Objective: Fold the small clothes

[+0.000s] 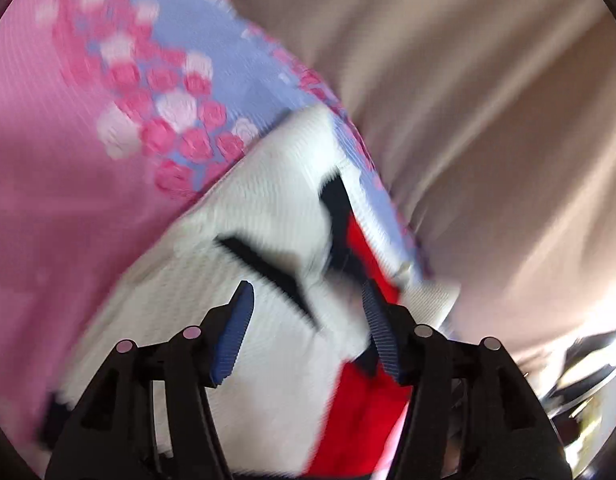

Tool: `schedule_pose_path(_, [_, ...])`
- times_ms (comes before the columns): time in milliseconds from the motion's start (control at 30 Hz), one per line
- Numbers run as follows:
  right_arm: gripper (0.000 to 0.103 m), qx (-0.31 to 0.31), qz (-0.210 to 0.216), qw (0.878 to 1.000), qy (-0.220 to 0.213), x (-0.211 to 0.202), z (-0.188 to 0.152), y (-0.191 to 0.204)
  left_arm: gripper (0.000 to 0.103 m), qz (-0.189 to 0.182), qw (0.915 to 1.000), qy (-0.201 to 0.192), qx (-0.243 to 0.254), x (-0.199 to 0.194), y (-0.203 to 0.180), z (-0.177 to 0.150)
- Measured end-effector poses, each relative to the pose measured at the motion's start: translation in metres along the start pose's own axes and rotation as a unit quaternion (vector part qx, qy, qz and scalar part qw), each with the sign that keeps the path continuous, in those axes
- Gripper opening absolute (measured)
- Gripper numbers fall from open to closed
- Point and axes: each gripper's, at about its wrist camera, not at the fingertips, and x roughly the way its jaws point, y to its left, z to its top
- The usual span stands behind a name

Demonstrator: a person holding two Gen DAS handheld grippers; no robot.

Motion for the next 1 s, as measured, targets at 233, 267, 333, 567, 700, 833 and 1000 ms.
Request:
schedule_pose_path(233, [0.029, -0.005, -0.001, 1.0, 0.011, 0.007, -0.003, -0.01, 0.032, 0.047, 0.9986, 0.018, -0.019, 0.053, -0.004, 0.014])
schedule_pose_path(267, [0.033, -0.001, -0.002, 1.0, 0.013, 0.009, -0.001, -0.012, 0.029, 0.058, 0.998, 0.019, -0.018, 0.055, -0.004, 0.014])
schedule_pose_path(333, [0.027, 0.009, 0.002, 1.0, 0.014, 0.01, 0.004, -0.017, 0.018, 0.067, 0.9976, 0.012, -0.009, 0.053, -0.006, 0.015])
schedule_pose_path(567, [0.011, 0.007, -0.015, 0.999, -0.045, -0.029, 0.012, -0.041, 0.012, 0.123, 0.9915, -0.009, 0.042, 0.05, -0.011, 0.019])
schedule_pose_path(700, [0.015, 0.044, -0.025, 0.999, 0.003, -0.018, 0.004, -0.07, 0.012, 0.133, 0.9898, -0.006, 0.049, 0.053, -0.009, 0.017])
schedule_pose_path(833, [0.04, 0.052, -0.009, 0.998, -0.018, -0.027, 0.01, -0.07, 0.015, 0.131, 0.9904, -0.003, 0.044, 0.049, -0.013, 0.012])
schedule_pose_path(1000, [0.04, 0.04, -0.018, 0.999, -0.001, -0.017, 0.016, -0.063, 0.026, 0.107, 0.9939, 0.022, 0.013, 0.055, -0.016, -0.007])
